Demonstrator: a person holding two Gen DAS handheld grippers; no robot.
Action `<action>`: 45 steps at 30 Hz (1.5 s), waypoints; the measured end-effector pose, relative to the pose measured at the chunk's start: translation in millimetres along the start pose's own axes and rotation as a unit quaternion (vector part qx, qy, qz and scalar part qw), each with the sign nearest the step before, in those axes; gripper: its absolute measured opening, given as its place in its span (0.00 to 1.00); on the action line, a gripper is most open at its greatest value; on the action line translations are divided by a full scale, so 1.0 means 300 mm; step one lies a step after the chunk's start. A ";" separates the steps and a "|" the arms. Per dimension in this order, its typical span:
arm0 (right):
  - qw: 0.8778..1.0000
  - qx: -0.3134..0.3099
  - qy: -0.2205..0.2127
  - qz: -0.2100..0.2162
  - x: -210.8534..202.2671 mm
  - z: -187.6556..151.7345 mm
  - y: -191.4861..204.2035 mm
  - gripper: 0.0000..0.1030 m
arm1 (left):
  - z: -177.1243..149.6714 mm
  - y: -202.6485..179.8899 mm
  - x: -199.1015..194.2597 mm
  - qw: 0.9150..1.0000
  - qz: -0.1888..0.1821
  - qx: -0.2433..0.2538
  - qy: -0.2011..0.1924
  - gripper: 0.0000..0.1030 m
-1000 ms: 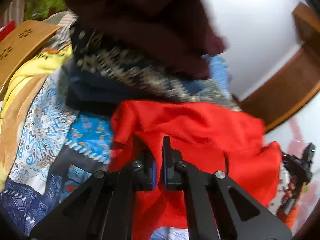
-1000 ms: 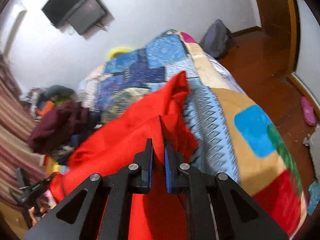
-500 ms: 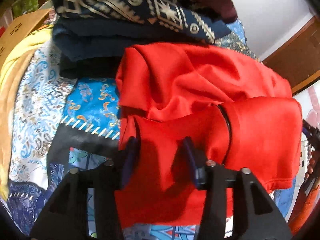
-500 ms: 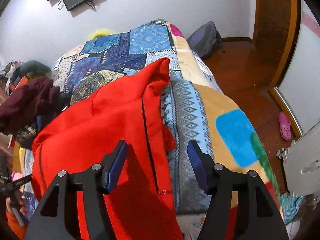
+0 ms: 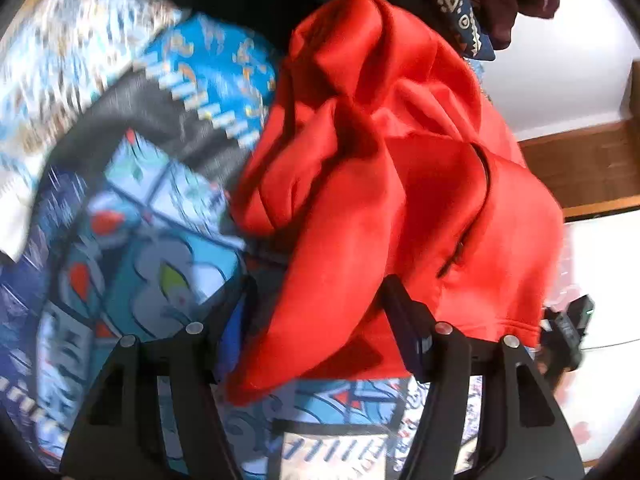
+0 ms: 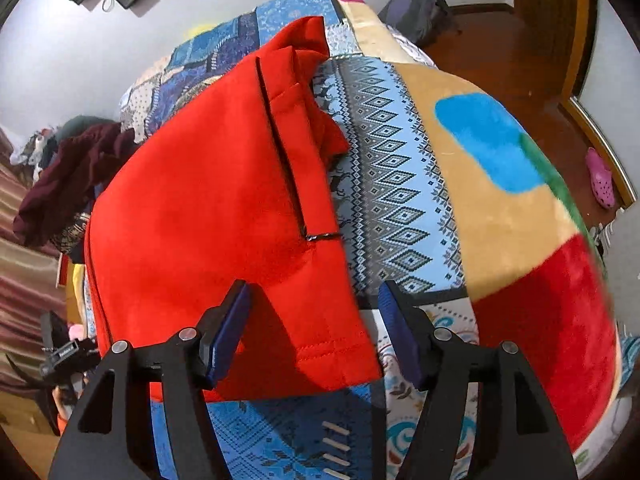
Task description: Fold large clothes
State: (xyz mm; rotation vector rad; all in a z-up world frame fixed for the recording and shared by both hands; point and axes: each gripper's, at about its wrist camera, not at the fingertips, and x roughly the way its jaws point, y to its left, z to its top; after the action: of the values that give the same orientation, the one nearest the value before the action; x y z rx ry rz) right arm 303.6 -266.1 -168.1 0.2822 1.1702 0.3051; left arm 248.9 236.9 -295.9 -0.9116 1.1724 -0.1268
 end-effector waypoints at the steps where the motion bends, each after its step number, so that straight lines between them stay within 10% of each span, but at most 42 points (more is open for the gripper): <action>1: 1.000 0.003 -0.004 0.005 -0.002 -0.003 0.000 0.60 | -0.007 0.006 0.001 1.000 -0.007 -0.002 -0.003 0.61; 4: 1.000 0.015 -0.013 0.015 -0.002 -0.017 -0.005 0.59 | -0.021 0.011 -0.008 0.999 -0.051 -0.009 -0.002 0.61; 11: 0.998 0.008 -0.012 0.066 -0.016 -0.024 0.015 0.13 | -0.117 -0.105 -0.086 0.997 -0.070 0.034 -0.019 0.48; 15: 0.995 0.006 -0.012 0.095 -0.039 -0.004 0.040 0.10 | -0.094 -0.173 -0.109 0.995 -0.050 0.080 -0.031 0.05; 24: 0.989 -0.002 -0.039 0.142 -0.125 0.210 0.118 0.08 | 0.010 -0.451 -0.273 0.978 -0.084 0.149 -0.122 0.02; 26: 0.988 -0.010 -0.054 0.147 -0.135 0.280 0.154 0.08 | 0.071 -0.497 -0.313 0.972 -0.083 0.156 -0.154 0.02; 31: 0.987 -0.006 -0.086 0.134 -0.086 0.451 0.210 0.08 | 0.234 -0.546 -0.313 0.955 0.055 0.165 -0.240 0.02; 38: 0.992 -0.009 -0.110 0.063 0.083 0.576 0.251 0.13 | 0.355 -0.426 -0.221 0.964 0.100 0.093 -0.229 0.05; 45: 0.979 -0.088 -0.171 -0.063 0.017 0.531 0.298 0.57 | 0.281 -0.494 -0.225 0.954 0.156 0.154 -0.206 0.11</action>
State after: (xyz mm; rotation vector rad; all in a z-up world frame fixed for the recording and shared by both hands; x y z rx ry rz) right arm 445.6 -190.8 -81.3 0.0990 0.8113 0.2366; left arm 343.5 222.5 -139.4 -0.4394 0.8593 0.1318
